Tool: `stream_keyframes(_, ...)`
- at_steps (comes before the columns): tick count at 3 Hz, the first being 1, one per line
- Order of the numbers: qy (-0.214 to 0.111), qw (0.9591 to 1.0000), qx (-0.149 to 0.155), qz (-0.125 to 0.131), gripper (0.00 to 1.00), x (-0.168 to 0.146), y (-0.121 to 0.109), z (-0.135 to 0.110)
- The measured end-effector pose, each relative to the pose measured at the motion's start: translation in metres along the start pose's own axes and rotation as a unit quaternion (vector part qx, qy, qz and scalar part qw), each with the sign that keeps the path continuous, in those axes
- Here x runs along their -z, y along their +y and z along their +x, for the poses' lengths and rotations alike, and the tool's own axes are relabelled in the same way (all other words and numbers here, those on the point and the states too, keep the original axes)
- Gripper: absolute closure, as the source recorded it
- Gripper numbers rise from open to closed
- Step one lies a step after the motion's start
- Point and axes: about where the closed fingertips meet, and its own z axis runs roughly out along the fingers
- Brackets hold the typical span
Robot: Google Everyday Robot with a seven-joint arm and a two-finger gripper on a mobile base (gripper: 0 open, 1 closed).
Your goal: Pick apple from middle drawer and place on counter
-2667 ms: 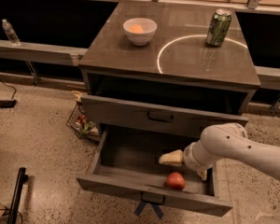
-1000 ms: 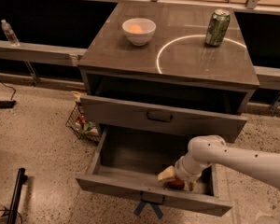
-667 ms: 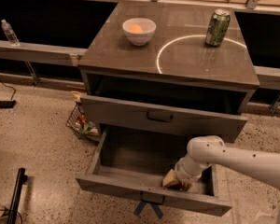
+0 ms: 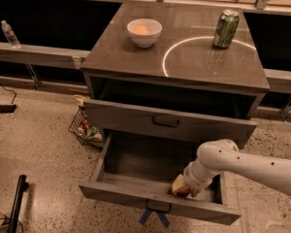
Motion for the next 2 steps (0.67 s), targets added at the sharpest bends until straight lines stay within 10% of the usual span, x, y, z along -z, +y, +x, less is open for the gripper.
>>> stream_keyframes(2,0.002,0.9992,-0.002,-0.039,1.0,0.0017,0.0052,-0.0084)
